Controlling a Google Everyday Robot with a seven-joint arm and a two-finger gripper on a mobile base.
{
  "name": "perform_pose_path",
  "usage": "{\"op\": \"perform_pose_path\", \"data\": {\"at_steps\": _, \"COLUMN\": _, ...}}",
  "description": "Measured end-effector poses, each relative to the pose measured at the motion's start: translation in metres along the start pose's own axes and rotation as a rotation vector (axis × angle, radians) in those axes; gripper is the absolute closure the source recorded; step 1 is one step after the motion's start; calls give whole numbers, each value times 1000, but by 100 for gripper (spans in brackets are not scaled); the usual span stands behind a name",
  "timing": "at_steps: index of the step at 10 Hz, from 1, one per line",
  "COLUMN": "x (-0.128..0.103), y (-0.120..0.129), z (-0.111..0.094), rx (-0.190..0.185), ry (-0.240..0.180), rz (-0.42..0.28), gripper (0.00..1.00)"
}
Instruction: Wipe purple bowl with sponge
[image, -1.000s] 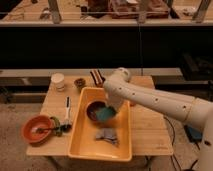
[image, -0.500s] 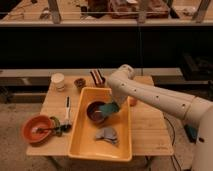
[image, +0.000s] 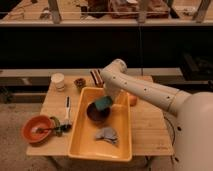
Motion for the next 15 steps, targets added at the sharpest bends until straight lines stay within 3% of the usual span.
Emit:
{"op": "perform_pose_path", "data": {"at_steps": 4, "x": -33, "y": -32, "z": -2, "rx": 51, "ry": -54, "rz": -82, "gripper": 100}}
{"op": "perform_pose_path", "data": {"at_steps": 6, "x": -45, "y": -31, "z": -4, "rx": 59, "ry": -73, "rz": -117, "gripper": 100}}
{"op": "perform_pose_path", "data": {"at_steps": 9, "x": -69, "y": -7, "z": -9, "rx": 49, "ry": -100, "rz": -149, "gripper": 100}}
{"op": "perform_pose_path", "data": {"at_steps": 12, "x": -61, "y": 30, "z": -13, "rx": 23, "ry": -94, "rz": -113, "gripper": 100}}
{"op": "perform_pose_path", "data": {"at_steps": 15, "x": -44, "y": 54, "z": -15, "rx": -18, "ry": -51, "rz": -60, "gripper": 100}}
